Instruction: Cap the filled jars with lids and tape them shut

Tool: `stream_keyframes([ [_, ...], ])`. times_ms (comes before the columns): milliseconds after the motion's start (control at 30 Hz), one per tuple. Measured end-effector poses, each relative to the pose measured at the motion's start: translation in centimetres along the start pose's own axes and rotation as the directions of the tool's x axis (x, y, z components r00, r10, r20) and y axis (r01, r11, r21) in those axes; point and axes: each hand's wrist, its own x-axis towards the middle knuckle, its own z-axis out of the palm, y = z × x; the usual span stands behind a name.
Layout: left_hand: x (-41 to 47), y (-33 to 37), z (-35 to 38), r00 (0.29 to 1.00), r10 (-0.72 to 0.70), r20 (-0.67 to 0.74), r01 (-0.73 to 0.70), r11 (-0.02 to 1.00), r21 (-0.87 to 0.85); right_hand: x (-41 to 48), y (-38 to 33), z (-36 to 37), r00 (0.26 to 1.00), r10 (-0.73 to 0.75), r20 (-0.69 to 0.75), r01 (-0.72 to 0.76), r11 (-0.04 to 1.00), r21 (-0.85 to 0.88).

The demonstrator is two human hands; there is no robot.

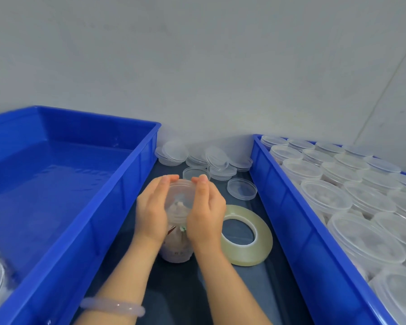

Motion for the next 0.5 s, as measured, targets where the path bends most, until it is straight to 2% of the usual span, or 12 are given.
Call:
stream_keyframes([
  [100, 0.5, 0.7, -1.3, 0.964, -0.217, 0.154, 0.237, 0.963, -0.13, 0.4, -0.1, -0.1, 0.999, 0.018, 0.029, -0.017, 1.0, -0.021],
  [167, 0.8, 1.3, -1.4, 0.943, -0.291, 0.161, 0.309, 0.945, -0.102, 0.5, -0.1, -0.3, 0.996, 0.041, 0.077, -0.038, 0.999, -0.036],
  [267, 0.6, 1.3, -0.3, 0.976, -0.211, 0.052, 0.21, 0.978, 0.009, 0.8, -0.4, -1.0, 0.967, 0.104, 0.232, -0.096, 0.994, -0.044],
  [333, 0.3, 1.0, 0.3, 0.985, -0.171, -0.031, 0.172, 0.985, 0.023, 0.7, -0.7, -1.6, 0.954, 0.118, 0.276, -0.131, 0.991, 0.028],
  [400, 0.3, 0.6, 0.7, 0.986, -0.151, -0.075, 0.153, 0.988, 0.017, 0.4, -1.0, -1.7, 0.972, 0.094, 0.215, -0.121, 0.986, 0.118],
  [500, 0.1, 0.5, 1.0, 0.986, -0.141, -0.084, 0.144, 0.989, 0.024, -0.1, -0.7, -0.9, 0.997, 0.062, 0.053, -0.067, 0.993, 0.099],
])
